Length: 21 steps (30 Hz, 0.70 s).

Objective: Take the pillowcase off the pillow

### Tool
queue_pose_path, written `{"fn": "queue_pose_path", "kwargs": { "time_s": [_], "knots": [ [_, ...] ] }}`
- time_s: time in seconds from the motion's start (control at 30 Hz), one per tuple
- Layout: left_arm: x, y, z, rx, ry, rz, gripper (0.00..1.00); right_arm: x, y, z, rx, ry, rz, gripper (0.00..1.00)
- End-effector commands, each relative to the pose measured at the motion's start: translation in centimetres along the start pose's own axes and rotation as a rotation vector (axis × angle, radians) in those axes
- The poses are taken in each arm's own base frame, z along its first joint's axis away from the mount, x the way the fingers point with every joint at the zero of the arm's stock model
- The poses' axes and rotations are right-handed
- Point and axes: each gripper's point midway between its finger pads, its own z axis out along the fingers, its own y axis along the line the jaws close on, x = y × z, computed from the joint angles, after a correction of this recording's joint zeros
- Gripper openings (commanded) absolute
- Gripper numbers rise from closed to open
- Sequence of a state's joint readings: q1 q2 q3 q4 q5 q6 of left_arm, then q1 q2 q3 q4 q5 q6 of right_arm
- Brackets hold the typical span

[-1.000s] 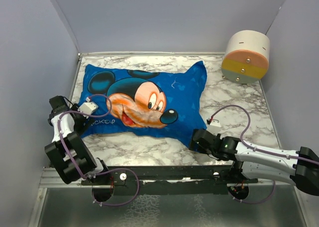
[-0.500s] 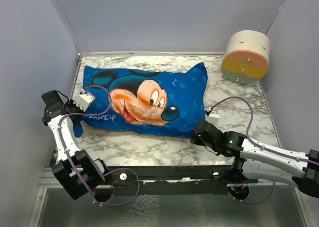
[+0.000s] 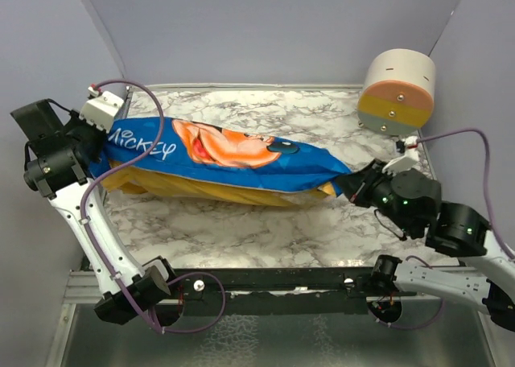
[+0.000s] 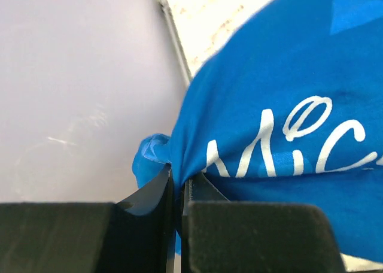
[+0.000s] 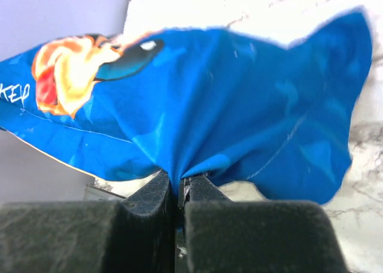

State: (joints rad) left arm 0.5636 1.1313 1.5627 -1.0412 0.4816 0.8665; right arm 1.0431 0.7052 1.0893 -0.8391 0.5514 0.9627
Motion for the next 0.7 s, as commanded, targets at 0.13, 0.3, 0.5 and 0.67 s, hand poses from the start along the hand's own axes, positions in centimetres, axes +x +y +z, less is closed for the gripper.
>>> {"fn": "queue_pose_path", "kwargs": {
  "time_s": [0.13,0.3,0.5,0.67],
  "knots": [
    [-9.6,3.8,-8.0,-0.209,-0.238,0.044,0.00,-8.2,3.6,-5.0,-0.084,-0.136,-0.026,0.01],
    [-11.9,4.3,-8.4,-0.176,-0.304,0.014,0.00,-10.5,4.3,-5.0,-0.054,-0.203,-0.038,0.01],
    [-7.4,1.0,-2.1,0.057,-0.217,-0.132,0.00,-10.3,3.7,-1.5,0.081,-0.260,-0.115,0.01],
    [-3.0,-4.6,5.4,0.187,-0.100,-0.181,0.00,-7.7,2.6,5.4,0.224,-0.220,-0.270,0.01]
  ]
}}
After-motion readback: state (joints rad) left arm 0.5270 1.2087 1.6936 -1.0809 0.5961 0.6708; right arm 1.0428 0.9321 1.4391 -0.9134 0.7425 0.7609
